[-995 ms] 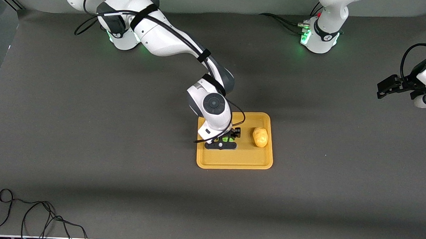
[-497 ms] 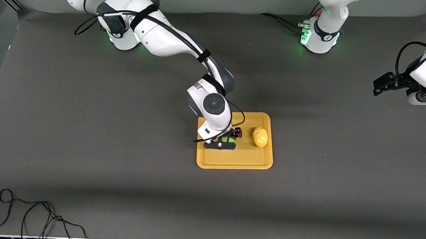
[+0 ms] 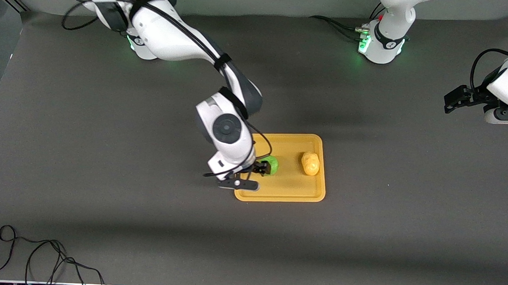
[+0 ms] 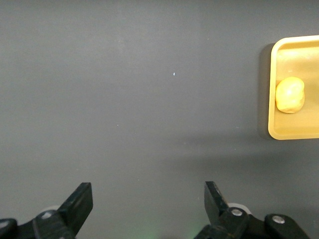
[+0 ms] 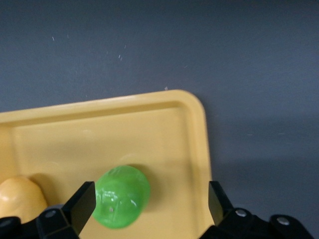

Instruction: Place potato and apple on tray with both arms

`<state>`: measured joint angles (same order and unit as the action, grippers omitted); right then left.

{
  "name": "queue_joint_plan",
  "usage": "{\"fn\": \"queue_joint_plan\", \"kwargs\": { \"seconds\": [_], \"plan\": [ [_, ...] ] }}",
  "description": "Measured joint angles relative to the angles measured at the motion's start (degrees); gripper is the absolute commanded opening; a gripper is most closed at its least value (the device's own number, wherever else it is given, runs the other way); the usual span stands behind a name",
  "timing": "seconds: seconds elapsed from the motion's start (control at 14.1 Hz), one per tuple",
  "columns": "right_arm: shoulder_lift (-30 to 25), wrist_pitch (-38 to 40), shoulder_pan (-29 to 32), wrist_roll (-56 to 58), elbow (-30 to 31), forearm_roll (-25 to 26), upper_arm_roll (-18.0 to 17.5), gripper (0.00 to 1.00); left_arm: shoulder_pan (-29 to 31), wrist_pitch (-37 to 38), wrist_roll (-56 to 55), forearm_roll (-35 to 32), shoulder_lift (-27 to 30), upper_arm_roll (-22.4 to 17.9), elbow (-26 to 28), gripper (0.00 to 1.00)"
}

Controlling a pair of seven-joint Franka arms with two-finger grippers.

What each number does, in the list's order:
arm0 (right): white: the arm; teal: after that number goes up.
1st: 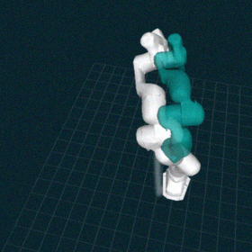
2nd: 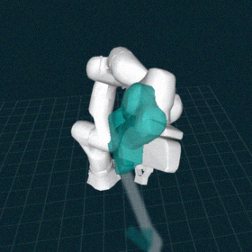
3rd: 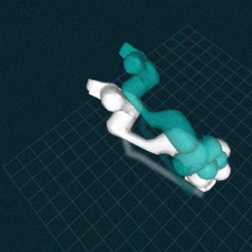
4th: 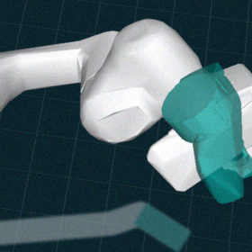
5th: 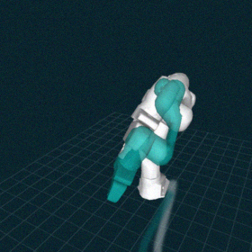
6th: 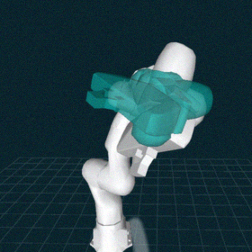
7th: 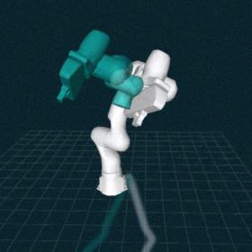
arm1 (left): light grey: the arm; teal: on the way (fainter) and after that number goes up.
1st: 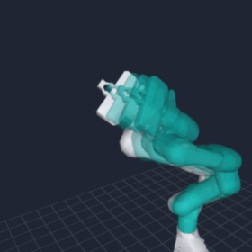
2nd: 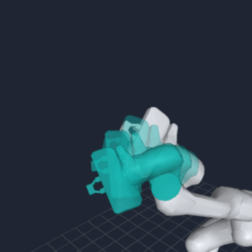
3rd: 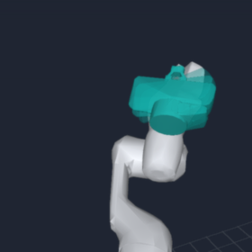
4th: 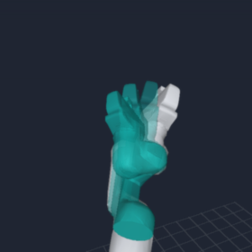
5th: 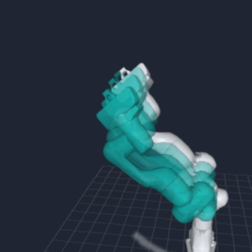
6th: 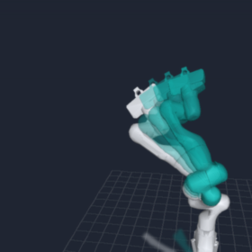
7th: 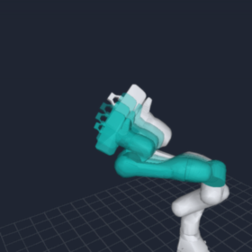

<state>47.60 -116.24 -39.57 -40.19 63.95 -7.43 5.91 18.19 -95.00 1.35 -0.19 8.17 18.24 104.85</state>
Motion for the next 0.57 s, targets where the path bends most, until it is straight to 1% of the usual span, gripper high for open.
{"fn": "queue_joint_plan", "kwargs": {
  "seconds": [0.14, 0.36, 0.5, 0.57],
  "plan": [
    [-5.4, 1.7, 2.4, 1.3, 2.6, 0.0, 0.4, 1.00, 0.0, -0.2, 0.0, 0.0, 0.0, 0.0, 0.3, 1.00],
    [-12.9, 2.4, 7.4, 5.1, 9.4, 0.0, 0.7, 1.00, 0.0, -0.3, 0.0, 0.0, 0.1, 0.0, 0.3, 1.00],
    [-17.0, 6.9, 10.5, 11.8, 11.9, 0.0, 0.9, 1.00, 0.0, -0.3, 0.0, 0.0, 0.1, 0.0, 0.4, 1.00],
    [-18.7, 9.1, 11.0, 13.2, 12.2, 0.0, 1.7, 1.00, 0.0, -0.3, 0.0, 0.0, 0.1, 0.0, 0.4, 1.00]
  ]
}}
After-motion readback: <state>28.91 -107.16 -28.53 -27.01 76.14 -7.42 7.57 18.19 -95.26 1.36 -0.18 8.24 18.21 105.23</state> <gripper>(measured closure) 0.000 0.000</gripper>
